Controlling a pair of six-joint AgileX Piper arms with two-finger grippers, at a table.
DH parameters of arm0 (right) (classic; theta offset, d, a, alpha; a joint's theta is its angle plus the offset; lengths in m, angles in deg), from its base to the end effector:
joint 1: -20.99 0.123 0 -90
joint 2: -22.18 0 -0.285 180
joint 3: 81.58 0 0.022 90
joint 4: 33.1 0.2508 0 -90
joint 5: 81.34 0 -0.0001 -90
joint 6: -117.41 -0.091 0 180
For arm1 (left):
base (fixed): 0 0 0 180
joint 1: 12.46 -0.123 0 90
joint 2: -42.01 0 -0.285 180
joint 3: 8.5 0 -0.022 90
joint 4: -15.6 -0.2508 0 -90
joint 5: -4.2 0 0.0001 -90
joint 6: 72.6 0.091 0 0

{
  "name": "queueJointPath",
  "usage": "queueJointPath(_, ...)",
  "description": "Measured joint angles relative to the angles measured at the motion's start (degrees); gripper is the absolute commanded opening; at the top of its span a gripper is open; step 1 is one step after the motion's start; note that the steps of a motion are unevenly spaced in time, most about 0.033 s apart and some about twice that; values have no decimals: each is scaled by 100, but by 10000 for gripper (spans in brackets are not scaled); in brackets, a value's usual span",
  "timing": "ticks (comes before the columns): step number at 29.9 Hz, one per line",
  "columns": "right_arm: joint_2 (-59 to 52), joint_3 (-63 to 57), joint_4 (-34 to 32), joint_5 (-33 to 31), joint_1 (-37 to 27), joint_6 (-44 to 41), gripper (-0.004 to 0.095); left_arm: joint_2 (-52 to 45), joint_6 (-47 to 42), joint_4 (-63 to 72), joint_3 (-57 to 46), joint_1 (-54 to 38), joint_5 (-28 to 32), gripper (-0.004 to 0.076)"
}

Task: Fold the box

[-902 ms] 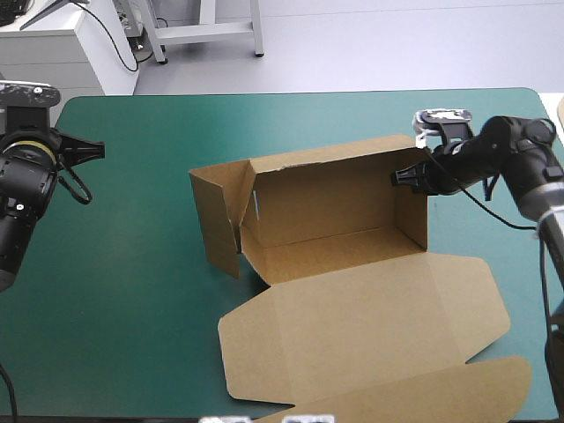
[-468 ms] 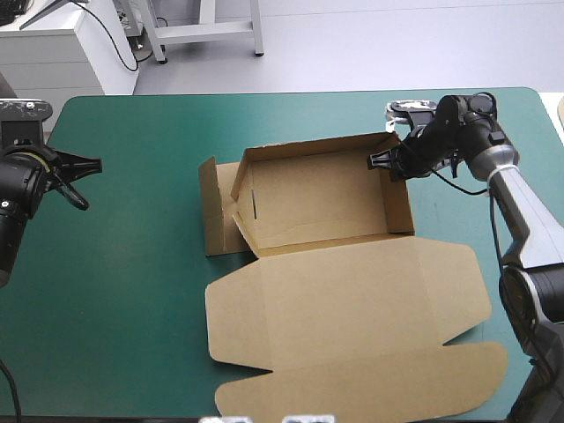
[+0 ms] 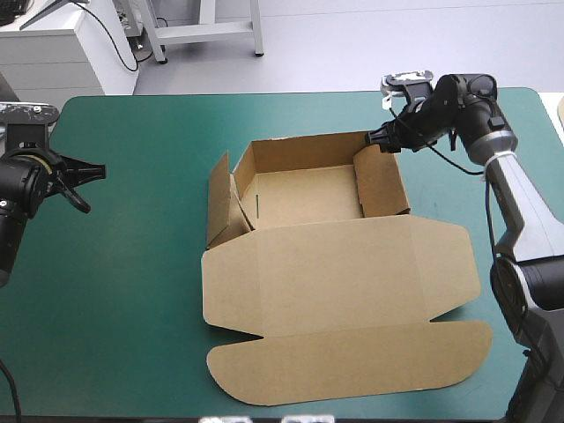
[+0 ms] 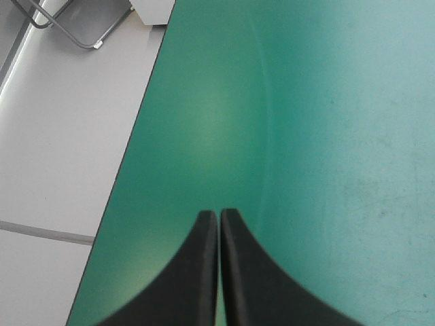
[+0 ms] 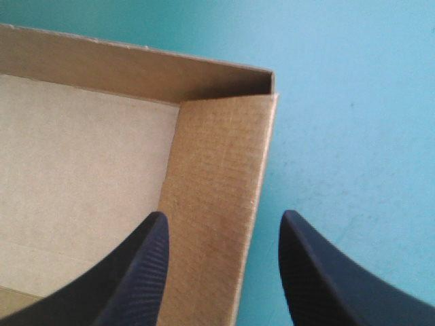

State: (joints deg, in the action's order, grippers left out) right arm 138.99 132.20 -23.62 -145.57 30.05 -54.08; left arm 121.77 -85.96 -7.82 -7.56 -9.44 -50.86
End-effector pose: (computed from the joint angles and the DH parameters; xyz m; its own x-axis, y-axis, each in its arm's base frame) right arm 0.4164 0.0801 0.3542 -0.8074 -0.2048 -0.5532 -0.2978 0.9510 0.0825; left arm 0.2566 0.0162 0.4166 -0.6641 0.0445 -0.7464 -0.1871 0.9566 0.2235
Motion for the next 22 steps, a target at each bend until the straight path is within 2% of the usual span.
queueJointPath(4,-5,549,-100,-400,0,118,470,0,12,14,0,0,-5,-8)
queueJointPath(9,-2,676,-143,-701,0,83,470,0,16,18,0,0,-12,-8)
queueJointPath(22,804,676,-142,-715,0,-39,470,0,16,18,0,0,-138,-8)
